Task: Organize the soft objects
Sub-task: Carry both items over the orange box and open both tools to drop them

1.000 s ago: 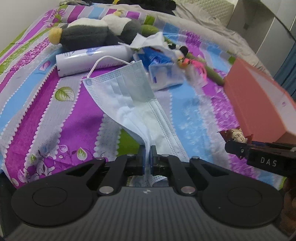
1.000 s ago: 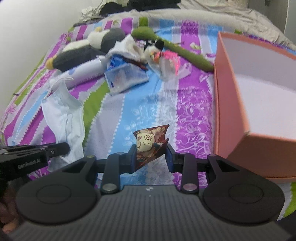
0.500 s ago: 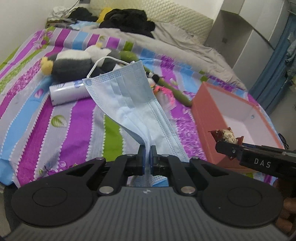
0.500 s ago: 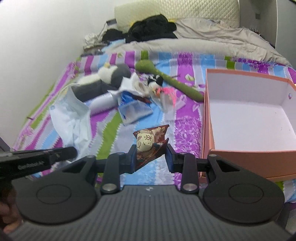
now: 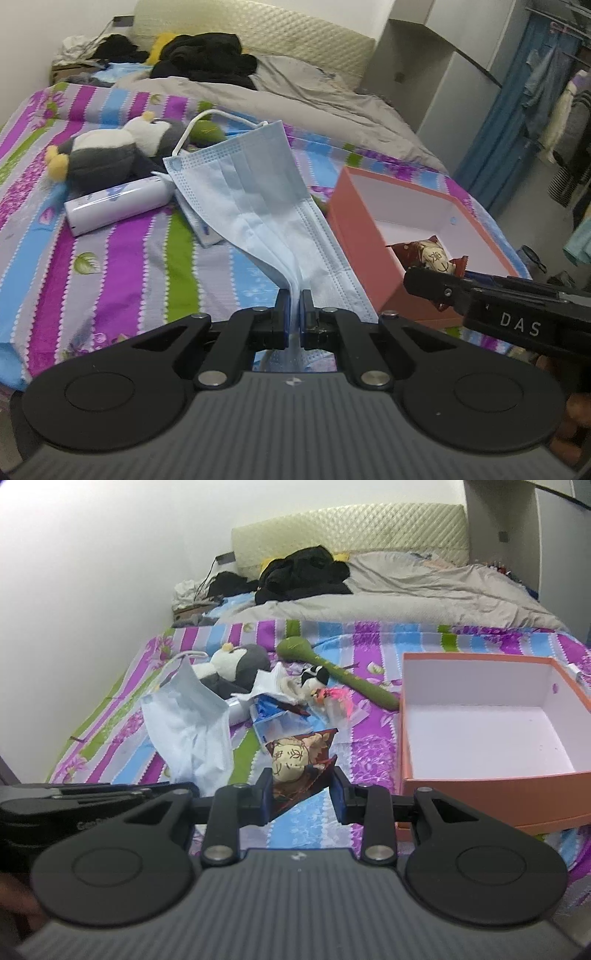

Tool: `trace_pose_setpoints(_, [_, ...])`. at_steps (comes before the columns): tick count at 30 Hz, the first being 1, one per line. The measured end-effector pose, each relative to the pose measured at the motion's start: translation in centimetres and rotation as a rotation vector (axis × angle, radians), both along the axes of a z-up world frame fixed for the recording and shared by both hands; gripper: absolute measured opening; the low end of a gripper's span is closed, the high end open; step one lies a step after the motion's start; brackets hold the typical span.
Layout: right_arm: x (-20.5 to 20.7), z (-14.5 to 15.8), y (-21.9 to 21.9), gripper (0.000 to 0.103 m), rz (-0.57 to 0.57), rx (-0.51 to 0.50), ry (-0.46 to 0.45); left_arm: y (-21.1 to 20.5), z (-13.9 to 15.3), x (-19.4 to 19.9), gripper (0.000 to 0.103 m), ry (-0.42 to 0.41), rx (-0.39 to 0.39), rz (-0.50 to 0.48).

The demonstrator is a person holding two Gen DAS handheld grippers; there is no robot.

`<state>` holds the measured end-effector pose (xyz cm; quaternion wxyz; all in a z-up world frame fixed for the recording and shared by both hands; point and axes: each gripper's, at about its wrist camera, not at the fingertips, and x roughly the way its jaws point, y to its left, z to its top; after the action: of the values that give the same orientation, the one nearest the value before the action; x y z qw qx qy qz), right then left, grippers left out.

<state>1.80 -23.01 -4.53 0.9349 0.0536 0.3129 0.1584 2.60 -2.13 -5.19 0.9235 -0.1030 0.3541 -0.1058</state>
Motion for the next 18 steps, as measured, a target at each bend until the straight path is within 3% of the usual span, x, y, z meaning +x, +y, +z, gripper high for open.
trace_pose_setpoints(18, [-0.5,1.0,-7.8,0.035,-0.229,0.0,-0.007,-8.6,1.5,4.0,0.006,-0.005,-0.021,-0.224])
